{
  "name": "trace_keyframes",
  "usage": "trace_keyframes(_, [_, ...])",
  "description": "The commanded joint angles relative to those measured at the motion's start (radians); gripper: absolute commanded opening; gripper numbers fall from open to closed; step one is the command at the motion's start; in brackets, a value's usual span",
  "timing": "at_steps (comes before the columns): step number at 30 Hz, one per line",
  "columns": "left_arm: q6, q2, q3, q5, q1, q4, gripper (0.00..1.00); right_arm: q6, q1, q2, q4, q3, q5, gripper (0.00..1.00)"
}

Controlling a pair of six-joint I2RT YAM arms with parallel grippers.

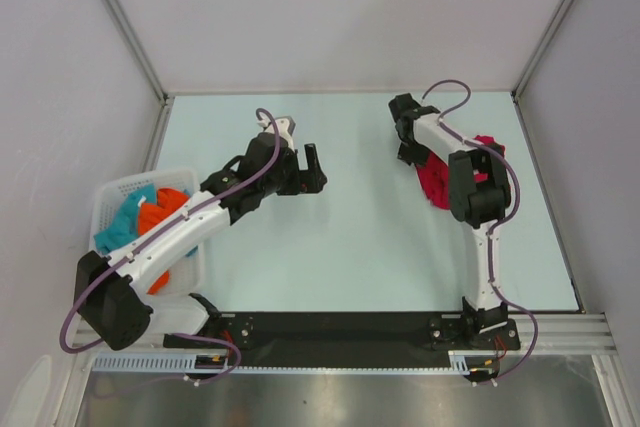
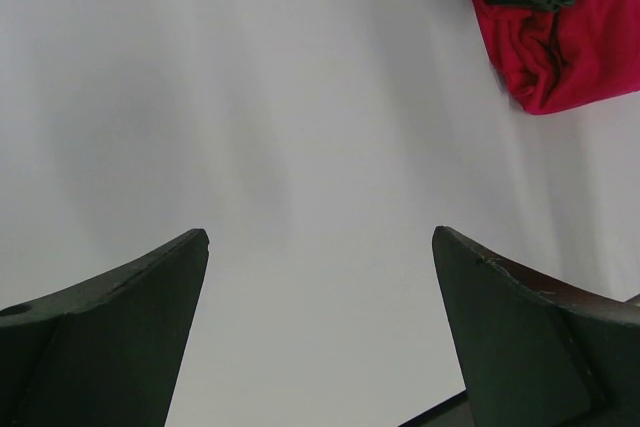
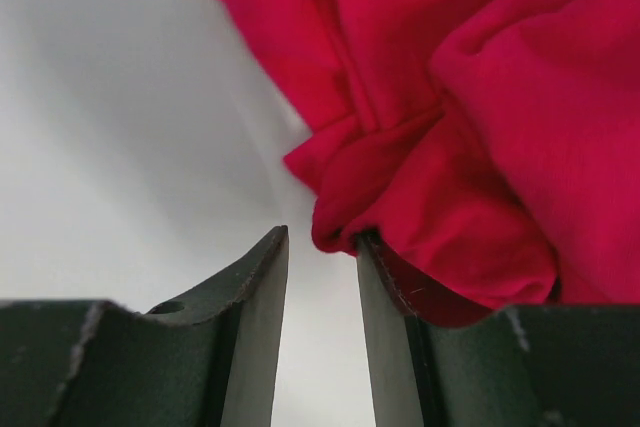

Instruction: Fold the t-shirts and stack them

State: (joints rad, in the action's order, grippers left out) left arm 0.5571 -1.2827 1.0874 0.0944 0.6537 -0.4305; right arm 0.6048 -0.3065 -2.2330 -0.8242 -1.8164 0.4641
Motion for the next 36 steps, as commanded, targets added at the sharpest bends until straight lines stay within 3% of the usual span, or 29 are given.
trace_keyframes(1, [-0.016,0.011,0.023,0.013,-0.015,-0.007,0.99,0.039,0.058,-0.004,0.045,0.074,-0.064,0.39])
trace_keyframes(20, [-0.028,0.083,0.002,0.005,-0.054,-0.02,1.0,0.11,0.225,0.119,0.088,0.272,0.122,0.39])
trace_keyframes(36, [-0.022,0.072,0.005,-0.018,-0.057,-0.008,1.0,0.102,0.385,0.196,0.137,0.387,0.097,0.39])
